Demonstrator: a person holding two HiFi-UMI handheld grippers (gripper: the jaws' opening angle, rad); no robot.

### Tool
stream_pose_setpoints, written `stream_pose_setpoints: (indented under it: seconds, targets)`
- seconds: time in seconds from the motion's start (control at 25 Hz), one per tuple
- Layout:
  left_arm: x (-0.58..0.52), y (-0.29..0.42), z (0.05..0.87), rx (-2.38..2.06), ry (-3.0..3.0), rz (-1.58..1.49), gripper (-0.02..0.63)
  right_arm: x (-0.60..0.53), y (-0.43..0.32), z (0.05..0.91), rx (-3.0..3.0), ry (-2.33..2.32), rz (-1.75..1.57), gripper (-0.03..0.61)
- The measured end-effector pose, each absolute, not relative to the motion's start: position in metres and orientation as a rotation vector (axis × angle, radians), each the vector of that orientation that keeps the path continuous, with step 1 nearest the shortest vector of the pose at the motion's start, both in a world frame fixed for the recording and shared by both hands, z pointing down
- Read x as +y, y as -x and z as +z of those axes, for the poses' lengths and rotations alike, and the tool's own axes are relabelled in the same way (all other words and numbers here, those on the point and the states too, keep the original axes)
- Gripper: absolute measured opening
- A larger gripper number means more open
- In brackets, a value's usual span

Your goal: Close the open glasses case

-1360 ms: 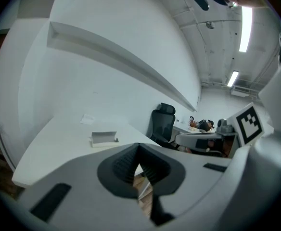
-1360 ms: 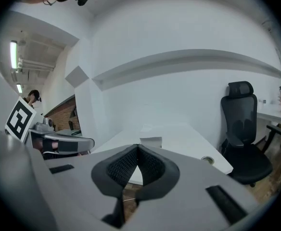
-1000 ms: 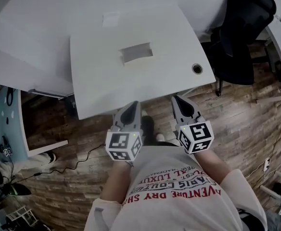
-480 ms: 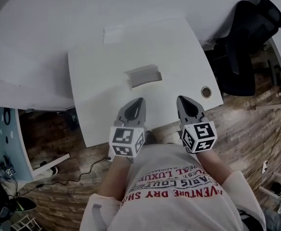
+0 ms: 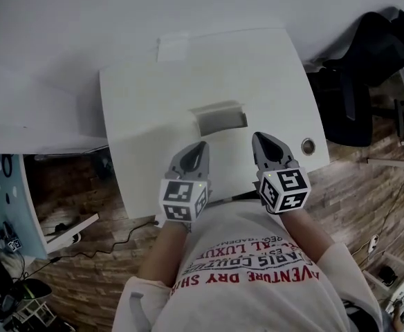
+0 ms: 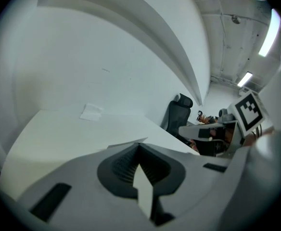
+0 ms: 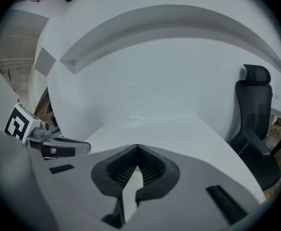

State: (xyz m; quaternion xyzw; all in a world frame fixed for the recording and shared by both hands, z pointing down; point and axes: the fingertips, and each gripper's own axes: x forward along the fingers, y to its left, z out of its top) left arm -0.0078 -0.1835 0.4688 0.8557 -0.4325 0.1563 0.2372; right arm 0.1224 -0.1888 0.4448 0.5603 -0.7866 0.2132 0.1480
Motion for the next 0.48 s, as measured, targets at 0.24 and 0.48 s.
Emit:
stream_pose_setpoints:
  seconds: [0.24,0.48]
  targets:
    - [-0.195,0.016,0.497,-1.273,-2.198,0.451,-0.002,-0.221,-0.119,0.461,-2.272,-1.474,0.632,0.012]
    - [-0.203,0.013,0.530,-1.346,-2.061,0.485,-0.002,-0.254,-0.119,0.486,-2.283,-1.314,0.639,0.012]
